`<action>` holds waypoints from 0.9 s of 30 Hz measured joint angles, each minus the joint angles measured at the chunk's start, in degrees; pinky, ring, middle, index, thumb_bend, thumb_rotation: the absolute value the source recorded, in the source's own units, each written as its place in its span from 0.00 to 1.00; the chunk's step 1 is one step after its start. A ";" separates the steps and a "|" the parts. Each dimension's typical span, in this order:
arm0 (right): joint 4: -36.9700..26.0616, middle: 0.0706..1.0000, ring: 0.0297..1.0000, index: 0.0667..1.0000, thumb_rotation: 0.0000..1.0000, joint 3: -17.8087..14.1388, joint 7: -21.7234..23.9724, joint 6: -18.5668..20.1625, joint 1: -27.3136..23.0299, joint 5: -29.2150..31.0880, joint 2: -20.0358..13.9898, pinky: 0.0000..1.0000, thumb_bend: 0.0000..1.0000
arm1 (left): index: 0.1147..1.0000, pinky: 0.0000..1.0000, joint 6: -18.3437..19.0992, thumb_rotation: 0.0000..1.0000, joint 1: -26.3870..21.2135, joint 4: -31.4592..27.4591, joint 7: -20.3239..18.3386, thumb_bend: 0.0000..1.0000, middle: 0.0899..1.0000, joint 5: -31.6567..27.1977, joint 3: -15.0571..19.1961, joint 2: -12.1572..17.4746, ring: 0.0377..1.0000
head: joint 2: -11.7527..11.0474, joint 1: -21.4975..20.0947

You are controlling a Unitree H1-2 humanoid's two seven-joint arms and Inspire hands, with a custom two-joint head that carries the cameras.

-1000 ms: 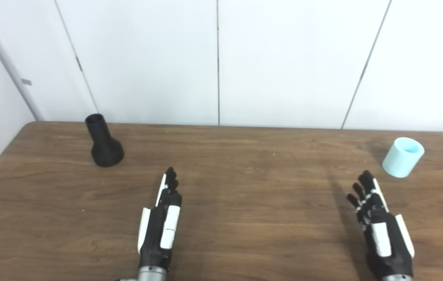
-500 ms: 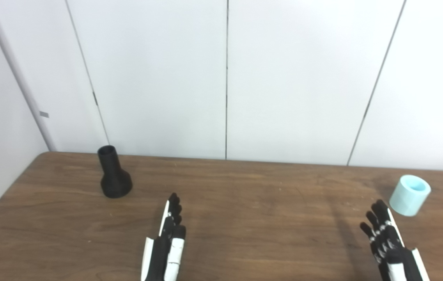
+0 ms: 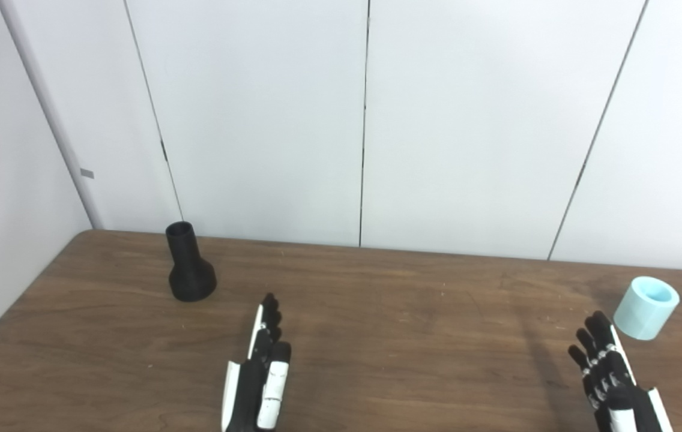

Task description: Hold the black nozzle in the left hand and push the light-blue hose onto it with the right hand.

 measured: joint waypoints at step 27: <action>0.92 1.00 1.00 1.00 0.89 -0.02 0.30 0.23 -0.79 0.23 -0.15 0.96 0.66 | 1.00 1.00 0.41 0.57 -12.77 11.76 16.87 0.63 1.00 9.70 14.12 11.96 1.00 | 0.18 0.88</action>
